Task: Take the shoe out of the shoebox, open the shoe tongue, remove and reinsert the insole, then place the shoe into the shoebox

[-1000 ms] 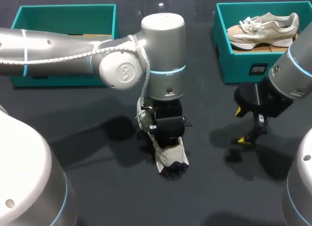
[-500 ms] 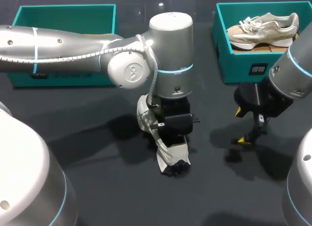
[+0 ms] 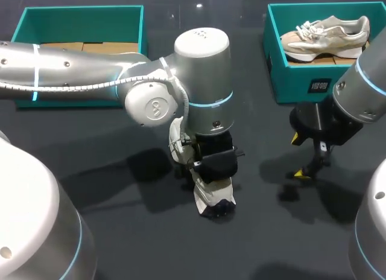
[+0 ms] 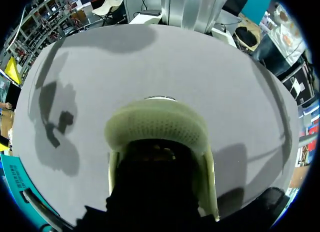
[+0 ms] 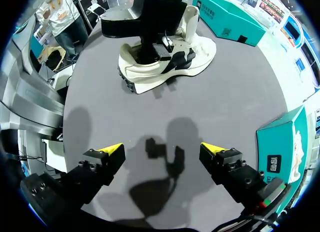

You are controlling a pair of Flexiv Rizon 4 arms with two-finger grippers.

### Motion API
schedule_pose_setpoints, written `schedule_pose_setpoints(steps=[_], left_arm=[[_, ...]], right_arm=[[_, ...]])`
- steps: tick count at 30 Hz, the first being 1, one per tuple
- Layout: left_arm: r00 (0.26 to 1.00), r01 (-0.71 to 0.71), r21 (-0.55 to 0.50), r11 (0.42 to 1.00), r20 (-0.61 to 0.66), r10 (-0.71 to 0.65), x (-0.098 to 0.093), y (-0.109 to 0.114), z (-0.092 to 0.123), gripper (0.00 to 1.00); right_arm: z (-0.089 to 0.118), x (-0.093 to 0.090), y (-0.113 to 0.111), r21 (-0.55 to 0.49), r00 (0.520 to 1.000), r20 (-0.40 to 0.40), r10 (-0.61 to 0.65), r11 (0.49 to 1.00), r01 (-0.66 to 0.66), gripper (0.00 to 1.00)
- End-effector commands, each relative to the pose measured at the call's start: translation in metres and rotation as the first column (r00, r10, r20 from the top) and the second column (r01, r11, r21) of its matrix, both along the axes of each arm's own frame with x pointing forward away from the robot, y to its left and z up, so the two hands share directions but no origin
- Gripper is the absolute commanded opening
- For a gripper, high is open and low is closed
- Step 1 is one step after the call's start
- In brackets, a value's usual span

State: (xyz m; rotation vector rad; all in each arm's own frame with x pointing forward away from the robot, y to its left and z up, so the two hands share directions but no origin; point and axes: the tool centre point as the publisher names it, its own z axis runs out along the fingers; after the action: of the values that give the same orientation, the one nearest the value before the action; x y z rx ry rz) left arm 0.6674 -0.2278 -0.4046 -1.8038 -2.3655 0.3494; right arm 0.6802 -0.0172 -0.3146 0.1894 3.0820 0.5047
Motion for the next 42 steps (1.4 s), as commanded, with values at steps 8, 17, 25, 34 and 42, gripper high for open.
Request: schedule_pose_setpoints(steps=[8,17,25,34,42], left_arm=[[0.998,-0.034,-0.006,0.999,0.054,0.035,0.017,0.024,0.032,0.00],[0.978,-0.053,0.018,0.998,0.204,0.048,0.012,0.016,0.054,0.00],[0.953,-0.133,0.055,0.990,0.282,0.112,0.034,0.014,0.046,0.00],[0.939,-0.189,0.082,0.979,0.308,0.155,0.043,0.021,0.041,0.00],[0.953,-0.179,0.119,0.977,0.267,0.142,0.046,0.032,0.036,0.69]], right_arm=[[0.000,-0.001,0.000,-0.003,1.000,0.002,-0.001,1.000,0.001,1.00],[0.000,-0.001,0.000,-0.003,1.000,0.002,-0.001,1.000,0.001,1.00],[0.000,-0.001,0.000,-0.003,1.000,0.002,-0.001,1.000,0.001,1.00],[0.000,-0.001,0.000,-0.003,1.000,0.002,-0.001,1.000,0.001,1.00],[0.000,-0.001,0.000,-0.003,1.000,0.002,-0.001,1.000,0.001,1.00]])
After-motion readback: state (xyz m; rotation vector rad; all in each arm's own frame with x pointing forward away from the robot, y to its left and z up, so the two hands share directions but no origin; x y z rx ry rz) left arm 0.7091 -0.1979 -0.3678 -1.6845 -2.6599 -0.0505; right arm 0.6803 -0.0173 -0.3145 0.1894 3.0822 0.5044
